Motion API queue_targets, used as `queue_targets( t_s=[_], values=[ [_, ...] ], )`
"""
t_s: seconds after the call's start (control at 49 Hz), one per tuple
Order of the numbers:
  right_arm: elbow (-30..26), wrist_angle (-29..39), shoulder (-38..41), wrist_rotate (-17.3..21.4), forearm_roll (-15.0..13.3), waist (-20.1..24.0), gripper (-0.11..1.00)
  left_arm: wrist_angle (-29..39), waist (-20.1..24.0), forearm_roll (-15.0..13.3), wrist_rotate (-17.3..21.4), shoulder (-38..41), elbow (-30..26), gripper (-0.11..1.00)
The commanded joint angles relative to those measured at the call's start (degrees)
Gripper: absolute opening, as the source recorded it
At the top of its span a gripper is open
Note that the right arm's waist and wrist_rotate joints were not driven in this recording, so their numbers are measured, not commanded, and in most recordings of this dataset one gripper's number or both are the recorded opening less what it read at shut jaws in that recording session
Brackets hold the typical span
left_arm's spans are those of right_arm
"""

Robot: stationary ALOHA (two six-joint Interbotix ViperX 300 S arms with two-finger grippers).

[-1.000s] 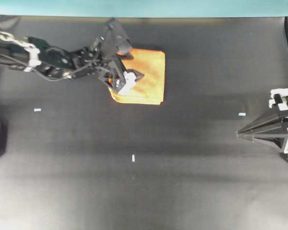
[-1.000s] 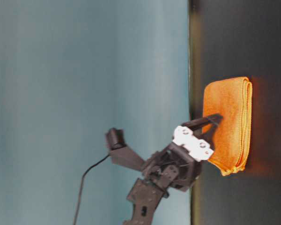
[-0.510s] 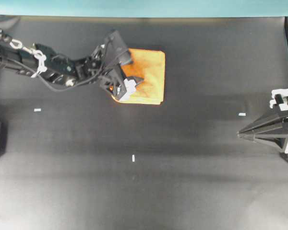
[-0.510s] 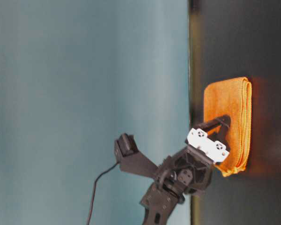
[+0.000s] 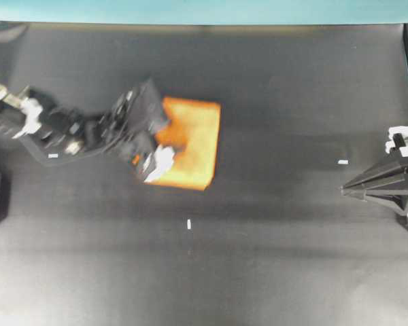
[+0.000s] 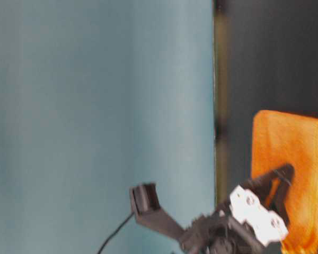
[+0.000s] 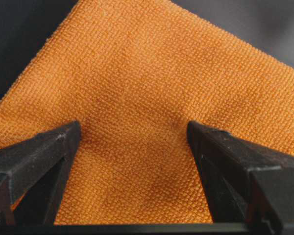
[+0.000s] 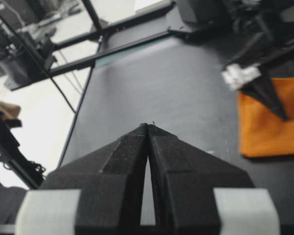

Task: Push an orange cloth with the left arm to wipe the desk.
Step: 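Push the cloth down and left across the table with the left gripper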

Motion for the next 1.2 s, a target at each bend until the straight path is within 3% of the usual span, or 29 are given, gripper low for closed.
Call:
queue_targets(
  t_s=[0.0, 0.265, 0.51, 1.183],
  values=[
    [-0.4, 0.0, -0.2, 0.0, 0.1, 0.0, 0.0, -1.5, -3.3, 0.3, -0.9, -2.3, 2.5, 0.86],
    [-0.7, 1.0, -2.7, 0.0, 0.1, 0.1, 0.0, -4.8, -11.4, 0.3, -2.6, -4.0, 7.2, 0.86],
    [-1.6, 4.0, -5.0, 0.0, 0.0, 0.1, 0.0, -5.0, -16.3, 0.2, -3.0, -3.9, 6.9, 0.86],
    [-1.7, 3.3, -5.3, 0.1, 0.1, 0.1, 0.0, -4.9, -31.9, 0.3, -6.6, -3.3, 6.3, 0.86]
  ],
)
